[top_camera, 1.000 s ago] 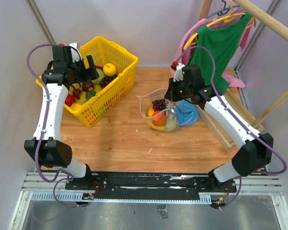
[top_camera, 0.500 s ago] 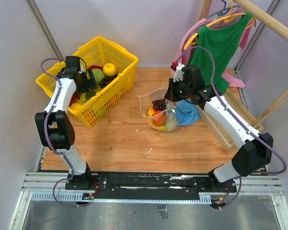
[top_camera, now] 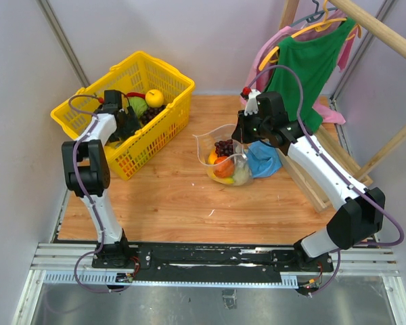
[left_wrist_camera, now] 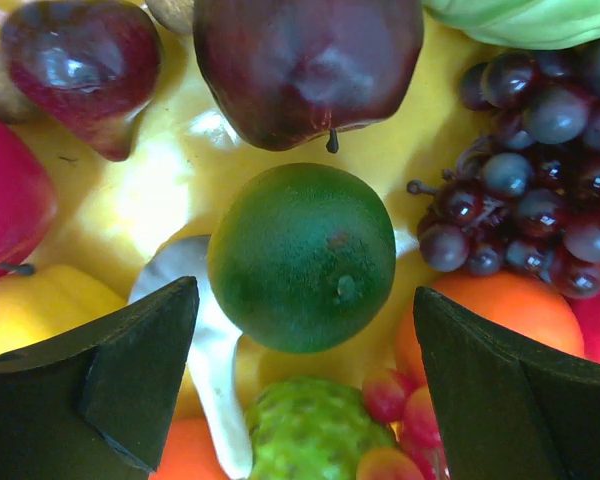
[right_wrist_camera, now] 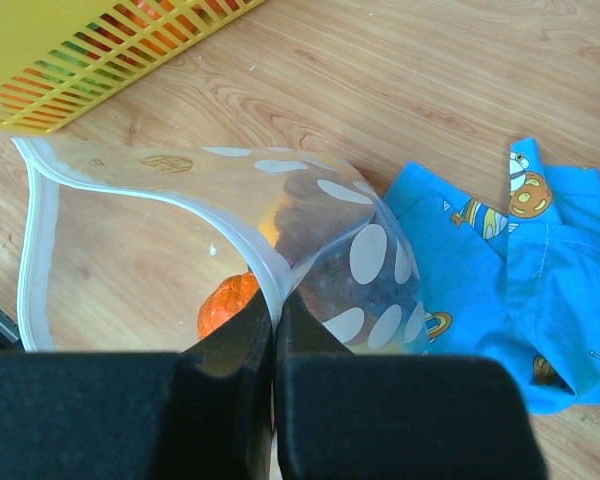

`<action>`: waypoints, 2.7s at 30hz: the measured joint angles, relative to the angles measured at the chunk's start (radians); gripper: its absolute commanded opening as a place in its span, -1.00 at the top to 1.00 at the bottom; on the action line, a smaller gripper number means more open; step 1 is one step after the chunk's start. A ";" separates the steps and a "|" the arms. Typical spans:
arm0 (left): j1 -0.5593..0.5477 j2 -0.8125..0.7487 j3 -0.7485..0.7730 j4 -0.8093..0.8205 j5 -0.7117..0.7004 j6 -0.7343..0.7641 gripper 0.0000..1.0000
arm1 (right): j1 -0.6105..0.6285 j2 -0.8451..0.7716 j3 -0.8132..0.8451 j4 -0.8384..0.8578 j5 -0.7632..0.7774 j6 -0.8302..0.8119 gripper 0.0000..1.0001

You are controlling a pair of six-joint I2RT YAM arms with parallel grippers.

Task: Place the food in the zip-top bag and seal the zipper
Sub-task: Pick up the fake fruit from the bin, then place the fake fruit in the zipper food storage bag.

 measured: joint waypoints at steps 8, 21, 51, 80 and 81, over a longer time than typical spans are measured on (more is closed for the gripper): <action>0.000 0.087 0.000 0.034 0.005 -0.029 -0.81 | 0.000 0.000 -0.004 0.005 0.000 0.000 0.99; 0.000 0.142 0.038 0.039 -0.011 -0.008 -0.18 | 0.000 0.000 -0.009 0.012 0.000 0.000 0.99; -0.013 -0.288 -0.037 0.051 0.020 0.124 0.54 | 0.000 0.000 -0.010 0.014 -0.002 0.001 0.99; -0.733 -0.621 -0.027 0.019 0.161 0.218 0.59 | 0.000 0.002 -0.010 0.019 -0.063 0.056 0.99; -0.751 -0.618 -0.034 0.027 0.165 0.221 0.59 | 0.000 0.002 -0.010 0.019 -0.064 0.057 0.99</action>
